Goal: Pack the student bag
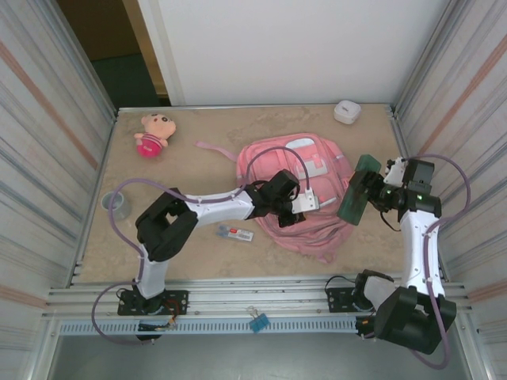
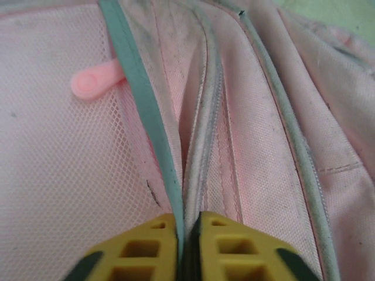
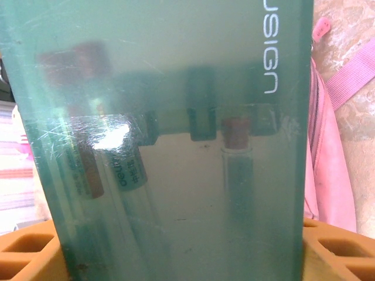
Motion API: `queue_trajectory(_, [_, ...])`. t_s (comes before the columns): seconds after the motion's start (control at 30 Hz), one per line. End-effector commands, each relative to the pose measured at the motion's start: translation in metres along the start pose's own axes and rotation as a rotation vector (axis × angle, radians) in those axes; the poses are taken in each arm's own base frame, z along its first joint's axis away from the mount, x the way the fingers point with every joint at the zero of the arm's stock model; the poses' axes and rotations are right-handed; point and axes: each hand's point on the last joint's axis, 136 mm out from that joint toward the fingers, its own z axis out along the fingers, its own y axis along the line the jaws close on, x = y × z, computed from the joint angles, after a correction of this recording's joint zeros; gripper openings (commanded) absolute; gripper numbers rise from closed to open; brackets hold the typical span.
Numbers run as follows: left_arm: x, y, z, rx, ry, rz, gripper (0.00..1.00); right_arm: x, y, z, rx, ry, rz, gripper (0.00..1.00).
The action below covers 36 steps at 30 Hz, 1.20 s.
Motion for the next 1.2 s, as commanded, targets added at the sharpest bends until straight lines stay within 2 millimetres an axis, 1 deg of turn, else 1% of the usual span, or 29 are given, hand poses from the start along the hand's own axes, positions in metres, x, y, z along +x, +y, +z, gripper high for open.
queue_trajectory(0.0, [-0.045,0.028,-0.047,-0.135,-0.113,-0.01,0.01,0.0,0.001,-0.016,0.035,-0.032,0.031,0.44])
queue_trajectory(0.13, [-0.07,0.044,-0.079,-0.185,-0.2,-0.072,0.0,0.008,-0.007,-0.025,0.098,-0.037,0.056,0.45])
queue_trajectory(0.2, [-0.079,0.057,-0.095,-0.2,-0.248,-0.13,0.0,0.015,-0.01,-0.03,0.122,-0.033,0.08,0.45])
queue_trajectory(0.27, [-0.084,0.071,-0.106,-0.216,-0.286,-0.181,0.0,0.023,-0.009,-0.03,0.11,-0.013,0.118,0.45])
queue_trajectory(0.37, [-0.092,0.09,-0.118,-0.237,-0.34,-0.234,0.0,0.038,0.0,-0.023,0.03,0.05,0.212,0.46])
queue_trajectory(0.43, [-0.098,0.098,-0.124,-0.241,-0.369,-0.246,0.0,0.048,0.007,-0.015,-0.01,0.086,0.236,0.46])
queue_trajectory(0.5, [-0.104,0.105,-0.13,-0.247,-0.394,-0.261,0.0,0.054,0.003,-0.01,0.021,0.104,0.235,0.47])
queue_trajectory(0.63, [-0.116,0.121,-0.149,-0.275,-0.438,-0.263,0.0,0.057,-0.006,-0.011,0.08,0.112,0.253,0.47])
queue_trajectory(0.77, [-0.125,0.138,-0.168,-0.3,-0.461,-0.245,0.0,0.049,-0.006,-0.022,0.108,0.062,0.252,0.47])
queue_trajectory(0.83, [-0.13,0.141,-0.177,-0.304,-0.473,-0.233,0.0,0.049,-0.01,-0.026,0.133,0.051,0.253,0.48])
queue_trajectory(0.9, [-0.136,0.141,-0.184,-0.296,-0.49,-0.218,0.0,0.053,-0.015,-0.024,0.151,0.059,0.262,0.48])
queue_trajectory(0.97, [-0.138,0.138,-0.186,-0.287,-0.495,-0.202,0.0,0.056,-0.018,-0.02,0.153,0.071,0.271,0.48])
queue_trajectory(1.03, [-0.135,0.131,-0.178,-0.254,-0.472,-0.168,0.0,0.055,-0.018,-0.018,0.142,0.071,0.274,0.47])
queue_trajectory(1.1, [-0.123,0.118,-0.159,-0.205,-0.408,-0.132,0.0,0.052,-0.018,-0.018,0.146,0.057,0.264,0.48])
queue_trajectory(1.13, [-0.114,0.107,-0.146,-0.17,-0.37,-0.105,0.0,0.05,-0.019,-0.02,0.157,0.052,0.259,0.48])
queue_trajectory(1.17, [-0.104,0.095,-0.133,-0.138,-0.33,-0.079,0.03,0.048,-0.022,-0.022,0.173,0.044,0.254,0.48])
